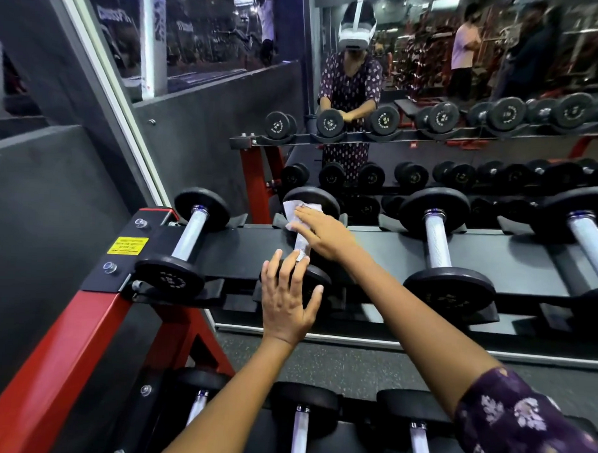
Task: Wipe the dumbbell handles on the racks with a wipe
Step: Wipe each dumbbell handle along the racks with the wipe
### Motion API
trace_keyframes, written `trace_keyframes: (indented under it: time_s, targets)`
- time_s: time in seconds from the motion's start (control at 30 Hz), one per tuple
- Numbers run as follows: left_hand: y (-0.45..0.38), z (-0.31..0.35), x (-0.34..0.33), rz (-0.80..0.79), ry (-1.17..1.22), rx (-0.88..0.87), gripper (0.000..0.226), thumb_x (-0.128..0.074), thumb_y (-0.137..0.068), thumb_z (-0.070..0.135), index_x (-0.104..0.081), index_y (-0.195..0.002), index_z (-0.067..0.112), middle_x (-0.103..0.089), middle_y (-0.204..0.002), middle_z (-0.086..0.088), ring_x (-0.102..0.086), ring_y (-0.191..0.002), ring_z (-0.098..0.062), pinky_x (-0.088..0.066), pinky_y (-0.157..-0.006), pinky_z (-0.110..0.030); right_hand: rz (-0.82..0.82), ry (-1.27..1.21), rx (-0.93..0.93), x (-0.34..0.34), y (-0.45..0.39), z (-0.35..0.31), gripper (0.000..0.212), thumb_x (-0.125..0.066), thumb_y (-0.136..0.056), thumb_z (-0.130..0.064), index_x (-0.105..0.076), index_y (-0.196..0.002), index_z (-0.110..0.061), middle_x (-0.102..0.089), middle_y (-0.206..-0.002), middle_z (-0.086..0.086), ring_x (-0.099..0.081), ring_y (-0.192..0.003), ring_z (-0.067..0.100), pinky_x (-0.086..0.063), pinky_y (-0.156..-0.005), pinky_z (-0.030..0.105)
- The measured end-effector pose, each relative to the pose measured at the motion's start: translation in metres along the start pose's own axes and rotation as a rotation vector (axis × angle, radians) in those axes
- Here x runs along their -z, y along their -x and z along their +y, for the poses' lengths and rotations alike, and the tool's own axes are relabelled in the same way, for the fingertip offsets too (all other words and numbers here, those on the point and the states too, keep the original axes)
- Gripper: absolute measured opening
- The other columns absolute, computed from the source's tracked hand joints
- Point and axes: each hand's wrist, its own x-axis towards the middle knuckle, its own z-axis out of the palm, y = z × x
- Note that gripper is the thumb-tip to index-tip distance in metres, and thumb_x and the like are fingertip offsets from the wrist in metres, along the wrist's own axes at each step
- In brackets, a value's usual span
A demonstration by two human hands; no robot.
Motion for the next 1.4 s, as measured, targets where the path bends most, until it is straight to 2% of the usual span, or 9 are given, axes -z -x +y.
trace_keyframes:
  time_s: [0.13,0.33,0.47,0.53,0.7,0.83,1.0,1.23,1.4]
  targets:
    - [0.0,0.002,-0.001,0.005,0.011,0.025,0.049,-0.048,-0.089,0.041,-0.042,-0.129,0.012,-0.041,-0.135,-0.007,-0.034,-0.13,-0.035,-0.015,-0.115,-0.044,0.024,-0.019,-0.011,0.002,0.007,0.011,0.066,-0.032,-0.091,-0.058,-0.046,-0.135,-0.01,-0.044,-0.143,0.005,-0.035,-0.135,0.016,-0.027,-0.108,0.03]
    - [-0.001,0.002,0.001,0.006,0.028,0.016,0.049,-0.049,-0.087,0.038,-0.042,-0.128,0.012,-0.041,-0.134,-0.005,-0.034,-0.13,-0.034,-0.013,-0.116,-0.04,-0.087,0.247,0.109,0.005,-0.009,-0.003,0.048,-0.039,-0.096,-0.045,-0.062,-0.115,-0.007,-0.053,-0.133,0.005,-0.038,-0.132,0.017,-0.035,-0.104,0.035]
    - [-0.001,0.002,0.001,-0.012,0.029,0.021,0.049,-0.049,-0.087,0.039,-0.042,-0.129,0.013,-0.041,-0.135,-0.005,-0.034,-0.13,-0.034,-0.015,-0.115,-0.042,-0.012,0.263,0.137,0.014,0.008,0.009,0.047,-0.039,-0.098,-0.038,-0.047,-0.136,-0.011,-0.038,-0.148,0.001,-0.026,-0.14,0.011,-0.023,-0.111,0.024]
    - [-0.002,0.002,0.001,-0.008,0.038,0.042,0.049,-0.048,-0.087,0.038,-0.043,-0.128,0.014,-0.041,-0.134,-0.005,-0.034,-0.13,-0.033,-0.014,-0.115,-0.041,-0.035,0.275,0.158,0.01,0.002,0.003,0.048,-0.038,-0.099,-0.037,-0.05,-0.132,-0.005,-0.042,-0.144,0.007,-0.028,-0.139,0.016,-0.016,-0.111,0.023]
    - [0.0,-0.002,0.006,-0.036,0.038,0.012,0.049,-0.048,-0.088,0.038,-0.042,-0.132,0.015,-0.042,-0.135,-0.004,-0.035,-0.131,-0.031,-0.013,-0.117,-0.039,-0.16,0.111,0.106,0.012,-0.001,-0.013,0.071,-0.011,-0.088,-0.052,-0.062,-0.087,-0.002,-0.061,-0.097,0.01,-0.052,-0.097,0.022,-0.037,-0.092,0.035]
    - [-0.001,0.001,0.009,-0.063,0.036,0.014,0.052,-0.047,-0.089,0.039,-0.04,-0.134,0.015,-0.04,-0.138,-0.004,-0.032,-0.133,-0.031,-0.01,-0.118,-0.039,-0.292,-0.035,0.088,0.028,0.008,-0.02,0.066,-0.013,-0.088,-0.044,-0.065,-0.1,-0.004,-0.064,-0.103,0.009,-0.054,-0.092,0.019,-0.036,-0.087,0.026]
    - [0.0,-0.001,0.011,-0.101,0.034,0.014,0.051,-0.046,-0.09,0.04,-0.041,-0.135,0.016,-0.04,-0.139,-0.004,-0.032,-0.134,-0.03,-0.009,-0.119,-0.038,-0.244,-0.037,0.061,0.029,0.0,-0.026,0.055,-0.019,-0.096,-0.034,-0.062,-0.092,-0.001,-0.059,-0.095,0.008,-0.05,-0.089,0.021,-0.032,-0.075,0.015]
    - [-0.001,-0.001,0.014,-0.12,0.003,-0.004,0.053,-0.047,-0.09,0.039,-0.042,-0.136,0.013,-0.041,-0.143,-0.009,-0.03,-0.137,-0.029,-0.01,-0.118,-0.039,-0.35,-0.094,0.006,0.02,0.025,-0.026,0.066,-0.013,-0.087,-0.053,-0.06,-0.104,-0.01,-0.064,-0.101,0.007,-0.057,-0.09,0.019,-0.04,-0.087,0.032]
    - [-0.001,-0.002,0.019,-0.148,0.007,-0.014,0.054,-0.046,-0.091,0.04,-0.041,-0.137,0.013,-0.049,-0.14,-0.012,-0.031,-0.136,-0.03,-0.009,-0.118,-0.039,-0.262,-0.178,-0.093,0.029,0.014,-0.026,0.057,-0.016,-0.098,-0.043,-0.064,-0.105,-0.013,-0.065,-0.113,0.004,-0.055,-0.102,0.019,-0.033,-0.099,0.031]
